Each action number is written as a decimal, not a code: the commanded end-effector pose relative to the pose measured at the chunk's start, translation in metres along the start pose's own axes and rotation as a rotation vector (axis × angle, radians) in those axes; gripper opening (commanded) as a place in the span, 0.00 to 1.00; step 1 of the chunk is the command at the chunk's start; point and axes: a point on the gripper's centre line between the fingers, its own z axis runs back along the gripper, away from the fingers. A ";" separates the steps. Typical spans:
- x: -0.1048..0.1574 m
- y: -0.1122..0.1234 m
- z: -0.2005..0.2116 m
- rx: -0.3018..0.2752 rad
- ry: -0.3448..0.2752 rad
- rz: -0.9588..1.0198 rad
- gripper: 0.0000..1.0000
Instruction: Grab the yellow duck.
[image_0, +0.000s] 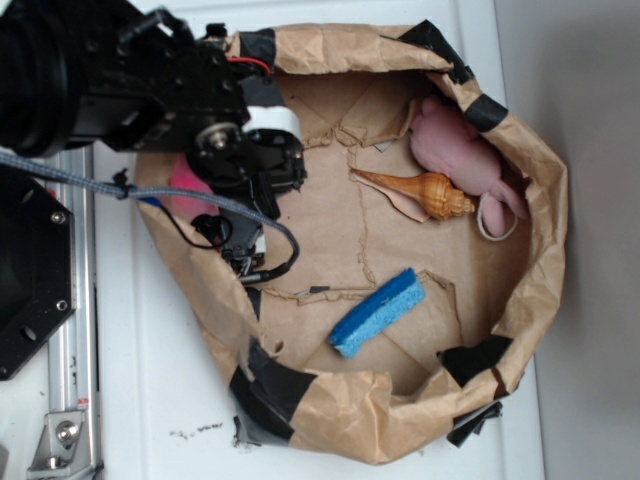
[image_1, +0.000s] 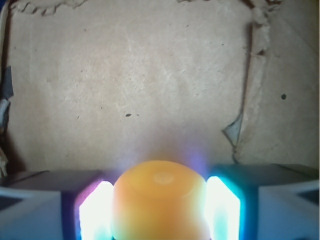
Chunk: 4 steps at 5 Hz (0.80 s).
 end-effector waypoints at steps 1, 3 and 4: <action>0.045 -0.032 0.092 0.019 -0.192 -0.032 0.00; 0.050 -0.062 0.165 0.079 -0.316 -0.039 0.00; 0.049 -0.060 0.159 0.070 -0.341 -0.036 0.00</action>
